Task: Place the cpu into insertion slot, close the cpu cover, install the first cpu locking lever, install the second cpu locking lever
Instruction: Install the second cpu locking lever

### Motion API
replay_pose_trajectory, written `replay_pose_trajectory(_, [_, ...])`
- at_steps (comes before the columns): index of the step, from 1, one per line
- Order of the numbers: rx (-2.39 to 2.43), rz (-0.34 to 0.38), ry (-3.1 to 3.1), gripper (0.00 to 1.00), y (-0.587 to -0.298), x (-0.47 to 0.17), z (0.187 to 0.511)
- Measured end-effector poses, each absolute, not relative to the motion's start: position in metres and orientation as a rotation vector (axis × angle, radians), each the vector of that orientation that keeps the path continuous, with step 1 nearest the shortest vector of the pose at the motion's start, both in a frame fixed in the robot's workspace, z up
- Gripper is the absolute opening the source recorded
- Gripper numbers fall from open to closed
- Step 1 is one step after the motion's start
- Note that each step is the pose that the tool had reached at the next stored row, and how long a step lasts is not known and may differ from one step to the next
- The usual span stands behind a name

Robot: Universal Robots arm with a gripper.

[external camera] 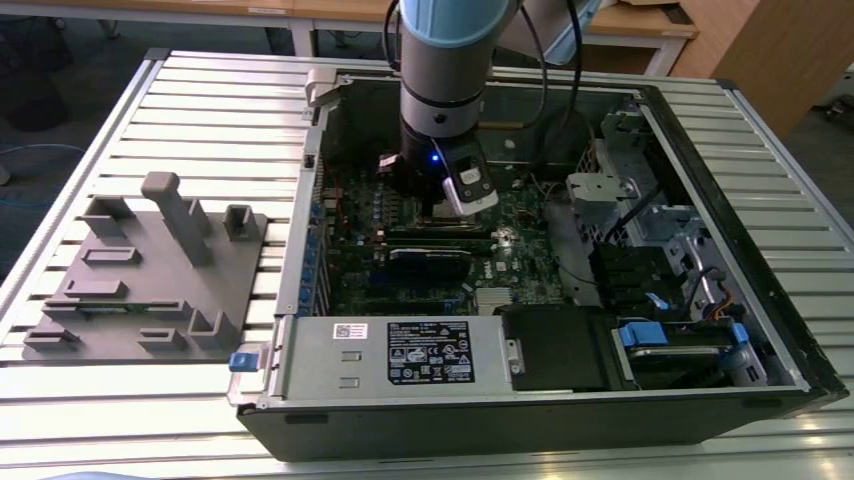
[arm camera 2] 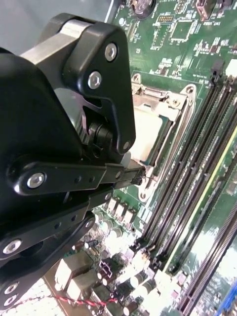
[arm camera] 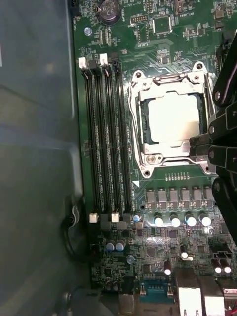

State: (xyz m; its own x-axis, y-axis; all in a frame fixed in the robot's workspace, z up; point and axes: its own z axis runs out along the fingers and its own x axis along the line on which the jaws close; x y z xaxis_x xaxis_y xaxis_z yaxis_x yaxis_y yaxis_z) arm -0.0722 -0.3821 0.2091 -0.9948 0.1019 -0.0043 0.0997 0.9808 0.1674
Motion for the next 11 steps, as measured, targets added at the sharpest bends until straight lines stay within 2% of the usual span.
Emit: replay_pose_trajectory(11, [0.158, 0.243, 3.115, 0.11, -0.364, -0.065, 0.209])
